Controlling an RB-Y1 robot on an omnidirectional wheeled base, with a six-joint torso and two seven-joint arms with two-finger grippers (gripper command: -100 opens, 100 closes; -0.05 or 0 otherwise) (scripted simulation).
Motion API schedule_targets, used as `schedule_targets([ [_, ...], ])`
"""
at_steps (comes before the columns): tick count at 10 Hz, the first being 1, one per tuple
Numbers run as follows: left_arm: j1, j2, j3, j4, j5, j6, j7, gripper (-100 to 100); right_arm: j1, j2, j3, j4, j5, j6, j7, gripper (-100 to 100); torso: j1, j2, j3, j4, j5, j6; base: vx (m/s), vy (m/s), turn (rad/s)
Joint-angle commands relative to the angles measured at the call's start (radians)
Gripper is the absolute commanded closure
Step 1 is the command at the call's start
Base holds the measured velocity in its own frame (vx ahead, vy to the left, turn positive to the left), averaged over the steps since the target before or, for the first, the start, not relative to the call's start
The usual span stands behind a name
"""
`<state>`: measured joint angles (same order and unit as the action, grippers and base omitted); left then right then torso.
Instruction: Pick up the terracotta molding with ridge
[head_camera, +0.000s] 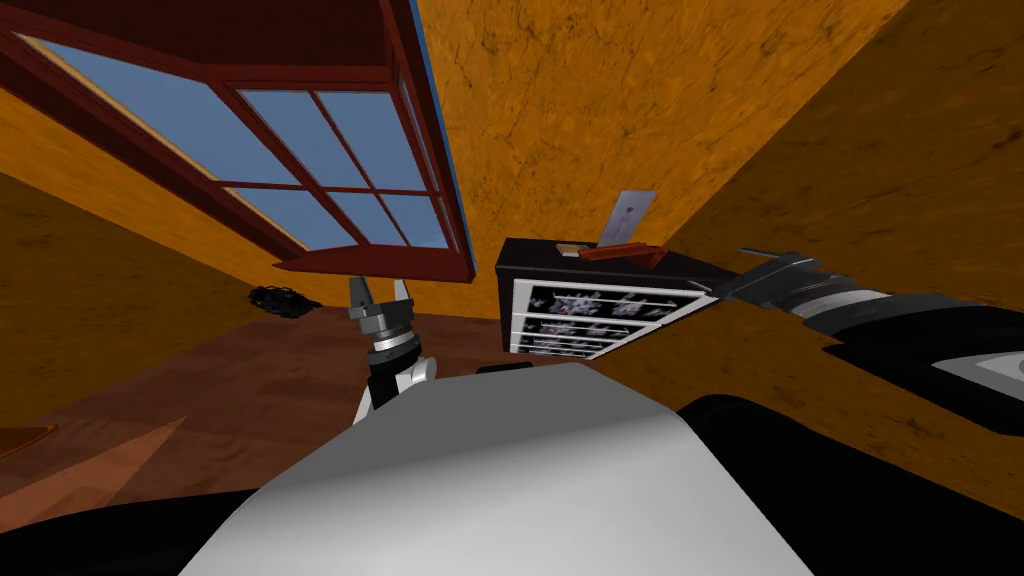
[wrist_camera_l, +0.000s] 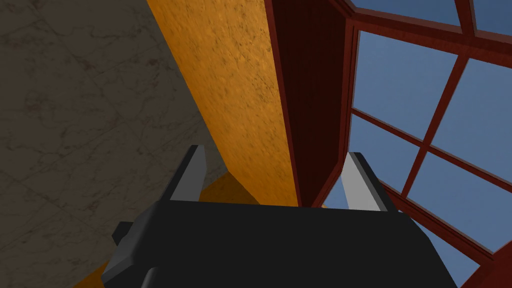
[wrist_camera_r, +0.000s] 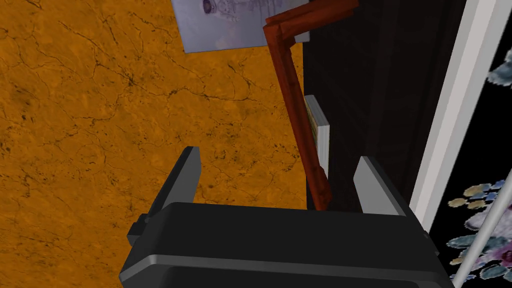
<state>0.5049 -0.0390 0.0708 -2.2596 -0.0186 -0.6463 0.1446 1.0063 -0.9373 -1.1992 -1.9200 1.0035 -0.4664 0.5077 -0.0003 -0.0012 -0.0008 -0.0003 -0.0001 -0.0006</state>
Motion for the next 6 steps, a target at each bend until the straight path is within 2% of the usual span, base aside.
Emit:
schedule_targets([
  [1,0.0,0.0,0.0,0.0,0.0,0.0,0.0,0,0.012,-0.047,-0.012,0.002,0.022,-0.016,0.02,-100,0.0,0.0,0.0,0.0,0.0,0.0,0.021,0.0,0.169],
  [6,0.0,0.0,0.0,0.0,0.0,0.0,0.0,0,0.035,-0.183,-0.003,0.015,0.067,-0.06,0.068,-100,-0.002,-0.001,-0.001,0.0,-0.001,0.0,0.033,-0.026,0.135],
])
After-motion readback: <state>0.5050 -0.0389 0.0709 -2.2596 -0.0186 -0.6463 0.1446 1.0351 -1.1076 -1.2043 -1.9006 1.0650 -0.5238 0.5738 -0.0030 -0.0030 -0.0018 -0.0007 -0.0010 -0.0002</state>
